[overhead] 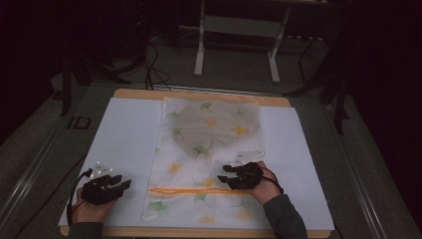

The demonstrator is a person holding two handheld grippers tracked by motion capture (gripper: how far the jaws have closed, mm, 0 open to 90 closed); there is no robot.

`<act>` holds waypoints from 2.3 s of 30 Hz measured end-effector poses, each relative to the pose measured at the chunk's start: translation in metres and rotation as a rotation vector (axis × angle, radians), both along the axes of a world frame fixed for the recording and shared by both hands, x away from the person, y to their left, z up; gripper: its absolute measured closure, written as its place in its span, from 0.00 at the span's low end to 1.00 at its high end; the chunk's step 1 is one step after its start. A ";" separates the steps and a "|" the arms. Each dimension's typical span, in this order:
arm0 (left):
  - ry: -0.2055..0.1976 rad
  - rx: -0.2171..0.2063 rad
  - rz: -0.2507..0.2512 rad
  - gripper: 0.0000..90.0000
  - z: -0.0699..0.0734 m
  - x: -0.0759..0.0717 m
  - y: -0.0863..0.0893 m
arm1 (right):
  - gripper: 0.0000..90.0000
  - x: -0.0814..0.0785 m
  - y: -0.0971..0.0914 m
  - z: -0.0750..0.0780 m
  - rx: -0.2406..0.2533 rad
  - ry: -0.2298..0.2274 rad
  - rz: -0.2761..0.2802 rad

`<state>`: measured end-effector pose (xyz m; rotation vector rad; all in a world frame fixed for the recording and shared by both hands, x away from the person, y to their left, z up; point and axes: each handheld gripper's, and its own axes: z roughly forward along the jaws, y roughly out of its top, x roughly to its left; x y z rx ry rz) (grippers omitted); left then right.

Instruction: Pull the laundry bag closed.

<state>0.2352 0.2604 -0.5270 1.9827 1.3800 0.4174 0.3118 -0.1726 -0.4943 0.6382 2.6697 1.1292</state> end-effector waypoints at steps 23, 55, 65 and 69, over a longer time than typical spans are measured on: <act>0.005 -0.003 -0.012 0.63 0.000 0.001 0.000 | 0.69 -0.003 0.054 -0.013 0.007 0.004 0.113; 0.006 -0.003 -0.022 0.63 0.001 0.001 -0.001 | 0.70 -0.012 0.117 -0.021 0.032 0.028 0.221; 0.005 -0.003 -0.023 0.63 0.001 0.001 -0.002 | 0.70 -0.012 0.130 -0.022 0.043 0.030 0.238; 0.005 -0.004 -0.022 0.63 0.001 0.001 -0.002 | 0.70 -0.013 0.136 -0.022 0.044 0.035 0.247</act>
